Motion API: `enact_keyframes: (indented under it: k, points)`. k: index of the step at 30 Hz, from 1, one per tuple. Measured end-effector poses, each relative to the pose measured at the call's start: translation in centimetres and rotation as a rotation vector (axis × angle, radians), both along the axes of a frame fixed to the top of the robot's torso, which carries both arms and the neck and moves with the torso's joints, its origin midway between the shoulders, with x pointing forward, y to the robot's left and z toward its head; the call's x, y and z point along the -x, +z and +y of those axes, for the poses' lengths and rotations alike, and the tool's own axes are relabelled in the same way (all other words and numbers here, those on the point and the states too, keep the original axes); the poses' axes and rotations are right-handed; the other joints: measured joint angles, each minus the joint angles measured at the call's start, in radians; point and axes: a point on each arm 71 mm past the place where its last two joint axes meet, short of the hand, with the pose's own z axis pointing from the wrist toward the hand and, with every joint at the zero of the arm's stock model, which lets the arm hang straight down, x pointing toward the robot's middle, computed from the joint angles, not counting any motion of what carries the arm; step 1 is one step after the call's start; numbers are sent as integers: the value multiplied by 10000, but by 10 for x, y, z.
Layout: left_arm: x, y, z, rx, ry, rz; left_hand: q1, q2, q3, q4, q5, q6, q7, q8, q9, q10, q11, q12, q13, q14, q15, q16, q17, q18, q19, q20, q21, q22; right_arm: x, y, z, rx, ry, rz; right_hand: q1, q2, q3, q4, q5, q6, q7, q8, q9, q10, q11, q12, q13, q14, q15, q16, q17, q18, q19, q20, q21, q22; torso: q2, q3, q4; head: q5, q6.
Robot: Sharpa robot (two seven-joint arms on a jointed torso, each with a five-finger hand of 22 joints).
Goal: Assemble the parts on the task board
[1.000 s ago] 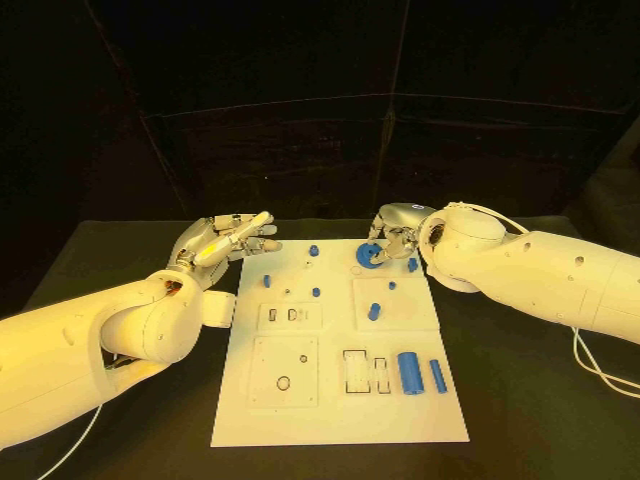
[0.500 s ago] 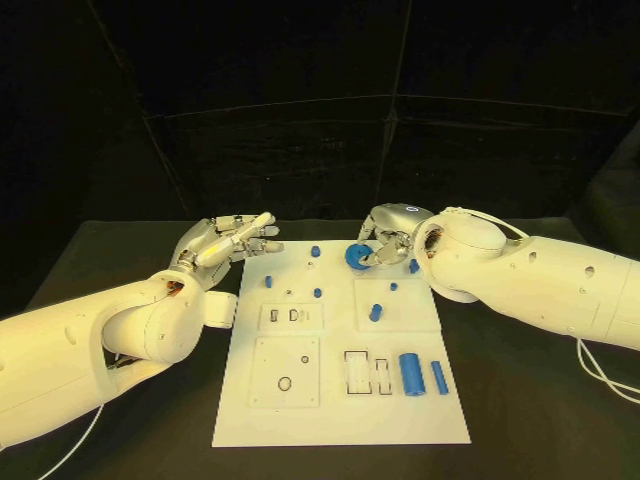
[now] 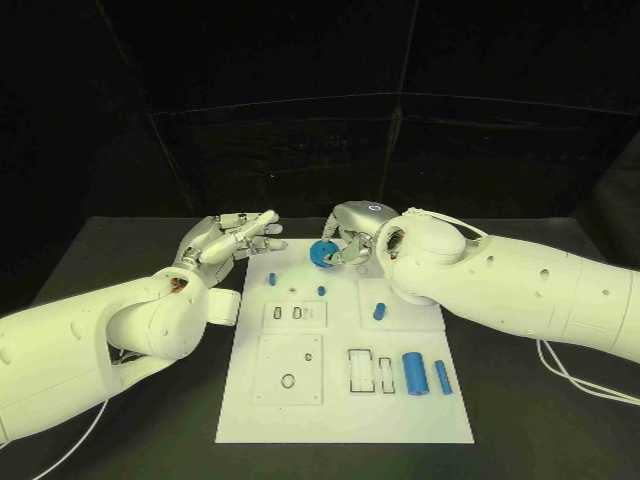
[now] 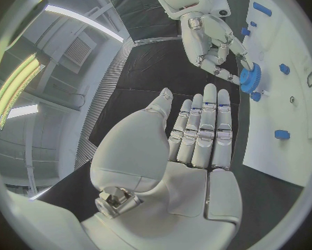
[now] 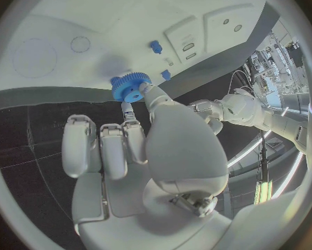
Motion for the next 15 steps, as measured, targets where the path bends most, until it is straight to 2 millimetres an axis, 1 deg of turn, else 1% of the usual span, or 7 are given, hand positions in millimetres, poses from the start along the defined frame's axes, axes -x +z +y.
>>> enact_keyframes:
  k: [2,6,15]
  points:
    - [0,0,0,2,-4,3,0,0,0,0,0,0,0,0,0,0,0,0,0,0,0,0,0,0,0,0,0,0,-2,-2,5,39,7,-11,0,-1,32,-14,0,13,13,-6,0,0,0,0,0,0,0,0,0,0,37,-37,0,0,0,1,-1,12,-3]
    - [0,0,0,6,-11,6,0,0,0,0,0,0,0,0,0,0,0,0,0,0,0,0,-1,0,0,0,0,0,-4,-6,14,129,26,-15,-39,-40,178,-29,-5,14,14,-28,0,0,0,0,0,0,0,0,0,0,36,-37,0,-1,5,6,0,45,-19]
    - [0,0,-1,10,-17,11,0,0,0,0,0,0,0,0,0,0,0,0,0,-1,0,1,-2,0,0,0,0,1,-11,-13,22,402,-21,66,-104,-105,380,-45,-223,14,13,-85,0,0,0,-50,0,0,1,0,-1,0,36,-36,0,10,6,15,-11,79,-69]
